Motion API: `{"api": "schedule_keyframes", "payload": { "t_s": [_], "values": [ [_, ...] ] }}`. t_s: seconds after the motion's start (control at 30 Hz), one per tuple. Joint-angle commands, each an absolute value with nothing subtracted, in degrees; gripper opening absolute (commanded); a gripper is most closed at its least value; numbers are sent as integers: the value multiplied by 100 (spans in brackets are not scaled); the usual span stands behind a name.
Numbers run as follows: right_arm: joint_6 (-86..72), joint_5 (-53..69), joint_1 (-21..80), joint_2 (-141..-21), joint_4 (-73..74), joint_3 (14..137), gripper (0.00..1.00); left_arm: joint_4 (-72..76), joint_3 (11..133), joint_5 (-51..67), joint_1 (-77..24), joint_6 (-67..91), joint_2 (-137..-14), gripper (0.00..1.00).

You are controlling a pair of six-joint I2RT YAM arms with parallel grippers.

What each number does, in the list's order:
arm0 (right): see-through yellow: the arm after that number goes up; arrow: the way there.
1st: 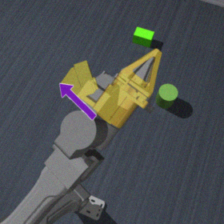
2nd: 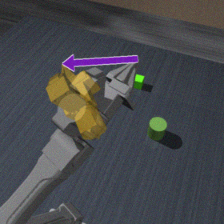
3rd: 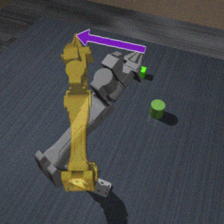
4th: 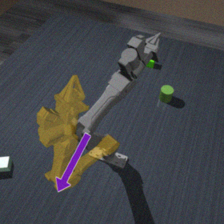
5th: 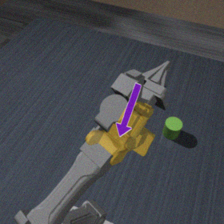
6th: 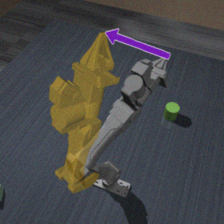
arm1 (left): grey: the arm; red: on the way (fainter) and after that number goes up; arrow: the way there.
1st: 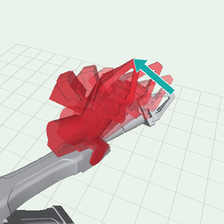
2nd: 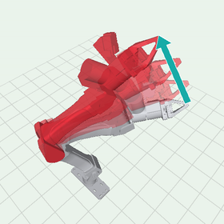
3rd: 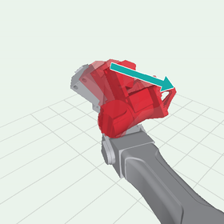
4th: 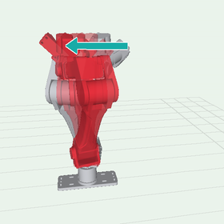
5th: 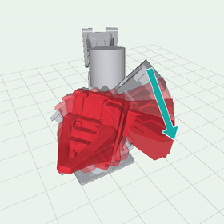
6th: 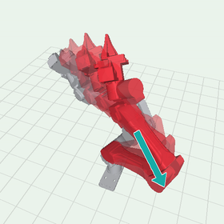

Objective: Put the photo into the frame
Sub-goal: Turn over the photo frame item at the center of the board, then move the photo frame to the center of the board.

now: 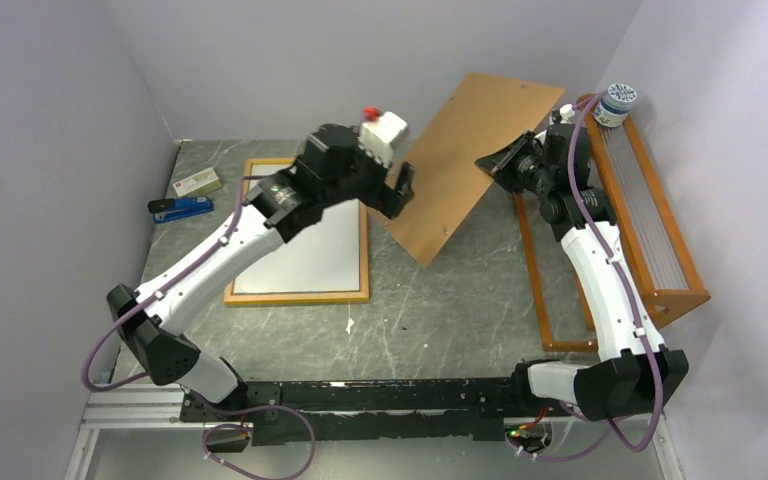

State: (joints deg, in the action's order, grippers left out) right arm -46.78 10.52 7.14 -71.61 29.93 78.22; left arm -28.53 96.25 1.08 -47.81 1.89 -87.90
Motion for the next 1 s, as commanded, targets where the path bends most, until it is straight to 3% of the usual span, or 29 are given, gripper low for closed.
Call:
{"api": "schedule_keyframes", "payload": {
  "t_s": [0.0, 0.17, 0.33, 0.67, 0.97],
  "values": [
    [-4482, 2323, 644, -6859, 1166, 7700, 0, -2812, 9389, 491, -4058, 1001, -8376, 93],
    [-5103, 3444, 642, -6957, -257, 7086, 0, -3048, 9089, 14, -3000, 1125, -8325, 94],
    [-5763, 4103, 659, -7114, -1566, 6505, 0, -3293, 8892, 345, -1467, 1453, -8468, 94],
    [-5660, 4691, 731, -7604, -1855, 6492, 0, -2773, 7555, 1025, 1241, 2599, -8848, 94],
    [-5566, 4898, 746, -8050, -1839, 6582, 0, -1880, 6628, 1901, 2060, 2594, -9581, 94]
  ]
}}
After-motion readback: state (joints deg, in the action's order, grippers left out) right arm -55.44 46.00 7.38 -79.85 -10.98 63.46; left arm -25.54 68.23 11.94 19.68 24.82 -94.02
